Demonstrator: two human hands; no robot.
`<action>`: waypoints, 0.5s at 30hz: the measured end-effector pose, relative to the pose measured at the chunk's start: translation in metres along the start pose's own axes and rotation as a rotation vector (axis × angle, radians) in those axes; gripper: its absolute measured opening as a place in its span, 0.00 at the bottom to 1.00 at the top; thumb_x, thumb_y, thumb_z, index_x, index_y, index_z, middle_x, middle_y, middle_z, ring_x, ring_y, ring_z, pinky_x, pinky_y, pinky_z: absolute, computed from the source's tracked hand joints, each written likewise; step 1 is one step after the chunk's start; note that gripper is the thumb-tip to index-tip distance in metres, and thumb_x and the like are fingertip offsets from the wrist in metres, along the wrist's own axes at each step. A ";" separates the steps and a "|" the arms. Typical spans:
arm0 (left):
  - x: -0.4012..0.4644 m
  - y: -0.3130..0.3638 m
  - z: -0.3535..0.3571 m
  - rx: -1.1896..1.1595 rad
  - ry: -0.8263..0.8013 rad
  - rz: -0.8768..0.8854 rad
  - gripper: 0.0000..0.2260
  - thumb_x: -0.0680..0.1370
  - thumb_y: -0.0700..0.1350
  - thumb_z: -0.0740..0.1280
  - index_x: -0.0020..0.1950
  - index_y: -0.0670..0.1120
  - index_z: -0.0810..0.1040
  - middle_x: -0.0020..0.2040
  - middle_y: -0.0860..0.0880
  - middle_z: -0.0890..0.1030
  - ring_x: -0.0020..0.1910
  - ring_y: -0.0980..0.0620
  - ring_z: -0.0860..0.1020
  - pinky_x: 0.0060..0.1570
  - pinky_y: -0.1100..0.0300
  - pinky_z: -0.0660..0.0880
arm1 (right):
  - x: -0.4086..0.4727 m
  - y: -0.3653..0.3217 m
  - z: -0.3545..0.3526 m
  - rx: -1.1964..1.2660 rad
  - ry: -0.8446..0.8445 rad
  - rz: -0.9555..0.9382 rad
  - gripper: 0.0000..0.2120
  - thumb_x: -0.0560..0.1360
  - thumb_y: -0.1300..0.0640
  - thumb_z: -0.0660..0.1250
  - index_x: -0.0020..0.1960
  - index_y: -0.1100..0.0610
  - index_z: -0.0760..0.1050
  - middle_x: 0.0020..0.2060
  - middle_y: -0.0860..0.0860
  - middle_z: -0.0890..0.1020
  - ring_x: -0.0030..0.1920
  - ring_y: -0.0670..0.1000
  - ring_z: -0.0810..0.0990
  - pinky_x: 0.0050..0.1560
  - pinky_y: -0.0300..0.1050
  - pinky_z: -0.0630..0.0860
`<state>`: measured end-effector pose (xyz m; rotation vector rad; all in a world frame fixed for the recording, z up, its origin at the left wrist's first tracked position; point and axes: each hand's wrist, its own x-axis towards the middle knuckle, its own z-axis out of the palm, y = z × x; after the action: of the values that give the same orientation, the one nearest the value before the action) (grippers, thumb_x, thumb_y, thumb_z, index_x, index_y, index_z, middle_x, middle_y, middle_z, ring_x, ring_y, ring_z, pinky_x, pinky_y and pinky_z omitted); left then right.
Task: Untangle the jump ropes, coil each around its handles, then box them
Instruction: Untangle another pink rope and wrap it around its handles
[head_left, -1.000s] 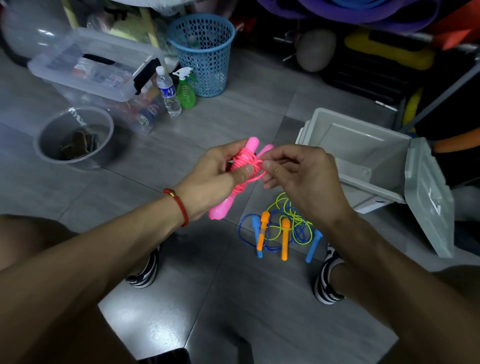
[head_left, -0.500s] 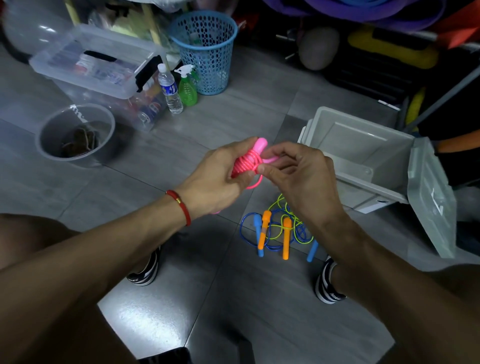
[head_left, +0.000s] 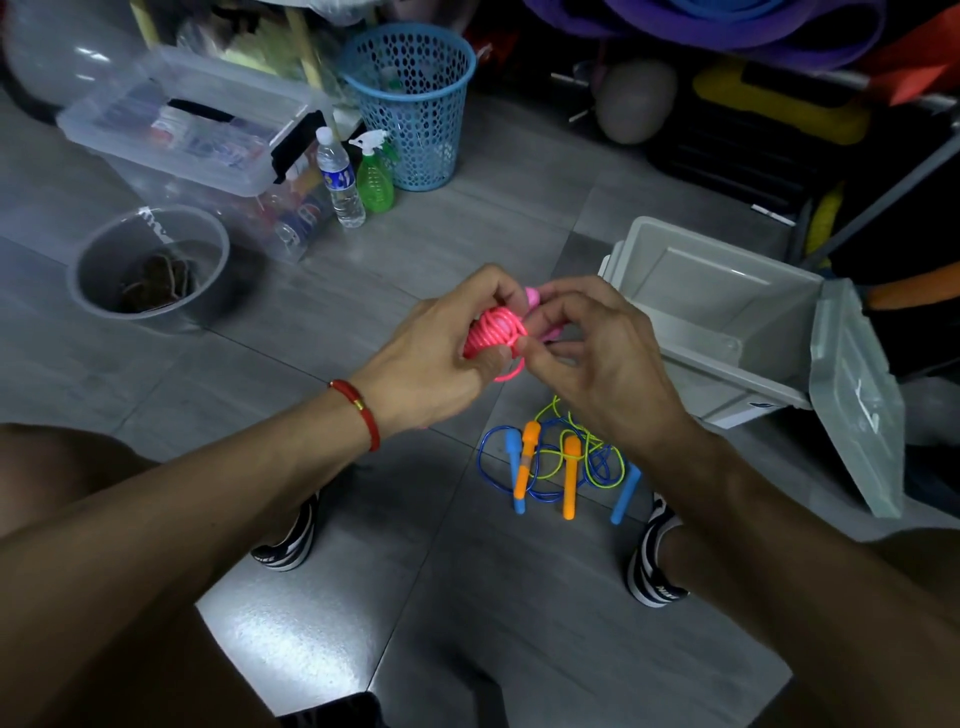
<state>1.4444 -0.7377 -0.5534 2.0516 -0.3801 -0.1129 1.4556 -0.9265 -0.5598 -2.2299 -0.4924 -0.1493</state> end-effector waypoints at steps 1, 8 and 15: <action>-0.001 -0.001 0.001 0.005 0.000 -0.004 0.13 0.75 0.41 0.69 0.56 0.51 0.71 0.51 0.51 0.83 0.50 0.44 0.82 0.49 0.42 0.79 | -0.001 -0.001 0.001 -0.003 0.014 0.006 0.03 0.72 0.60 0.74 0.45 0.58 0.81 0.54 0.48 0.78 0.47 0.45 0.81 0.49 0.43 0.82; -0.002 0.001 0.008 -0.091 0.063 -0.118 0.08 0.78 0.39 0.71 0.51 0.51 0.75 0.44 0.57 0.83 0.42 0.54 0.82 0.40 0.58 0.77 | -0.003 -0.005 0.014 -0.053 0.100 0.020 0.03 0.71 0.58 0.71 0.43 0.58 0.79 0.47 0.49 0.79 0.44 0.47 0.79 0.45 0.51 0.82; -0.001 0.002 0.004 -0.107 0.107 -0.206 0.08 0.75 0.39 0.72 0.46 0.50 0.76 0.44 0.51 0.84 0.44 0.46 0.84 0.44 0.43 0.82 | 0.005 0.000 -0.008 0.119 -0.198 0.029 0.09 0.73 0.61 0.76 0.51 0.57 0.81 0.55 0.49 0.79 0.53 0.44 0.80 0.45 0.33 0.81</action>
<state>1.4426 -0.7413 -0.5539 1.9770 -0.0939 -0.1450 1.4602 -0.9313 -0.5534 -2.1443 -0.5598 0.1149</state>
